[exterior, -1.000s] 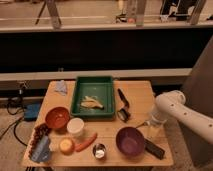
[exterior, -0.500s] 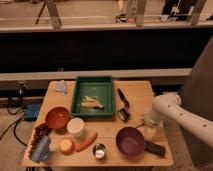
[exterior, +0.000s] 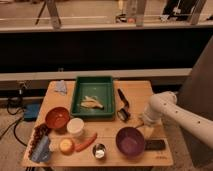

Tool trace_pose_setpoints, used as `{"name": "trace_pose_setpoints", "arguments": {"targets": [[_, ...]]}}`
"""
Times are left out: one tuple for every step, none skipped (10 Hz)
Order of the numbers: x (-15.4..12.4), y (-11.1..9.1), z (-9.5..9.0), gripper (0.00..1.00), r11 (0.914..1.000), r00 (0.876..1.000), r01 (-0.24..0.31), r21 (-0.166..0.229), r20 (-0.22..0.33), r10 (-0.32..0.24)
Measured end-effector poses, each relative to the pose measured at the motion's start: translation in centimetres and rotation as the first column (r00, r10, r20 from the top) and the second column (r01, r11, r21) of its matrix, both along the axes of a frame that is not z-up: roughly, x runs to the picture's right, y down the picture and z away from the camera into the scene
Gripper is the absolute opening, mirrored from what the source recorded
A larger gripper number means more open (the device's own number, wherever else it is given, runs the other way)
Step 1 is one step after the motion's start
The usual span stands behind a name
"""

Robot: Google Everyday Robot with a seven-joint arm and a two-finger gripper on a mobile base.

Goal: Place fork in paper cup

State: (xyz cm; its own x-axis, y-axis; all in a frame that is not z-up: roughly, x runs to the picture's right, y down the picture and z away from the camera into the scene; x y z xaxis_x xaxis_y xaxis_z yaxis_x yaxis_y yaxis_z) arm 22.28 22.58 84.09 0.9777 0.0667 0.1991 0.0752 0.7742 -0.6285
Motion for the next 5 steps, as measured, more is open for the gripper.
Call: {"name": "trace_pose_setpoints", "arguments": {"targets": [[-0.02, 0.16, 0.24, 0.78, 1.0, 1.0, 0.001, -0.008, -0.004, -0.001], [-0.34, 0.52, 0.65, 0.69, 0.9998, 1.0, 0.004, -0.018, -0.004, -0.004], [-0.52, 0.57, 0.83, 0.61, 0.9998, 1.0, 0.004, -0.022, -0.005, -0.004], [-0.52, 0.75, 0.95, 0.5, 0.9996, 1.0, -0.005, -0.028, -0.006, 0.005], [-0.45, 0.65, 0.87, 0.39, 0.9996, 1.0, -0.003, -0.026, -0.008, 0.003]]}}
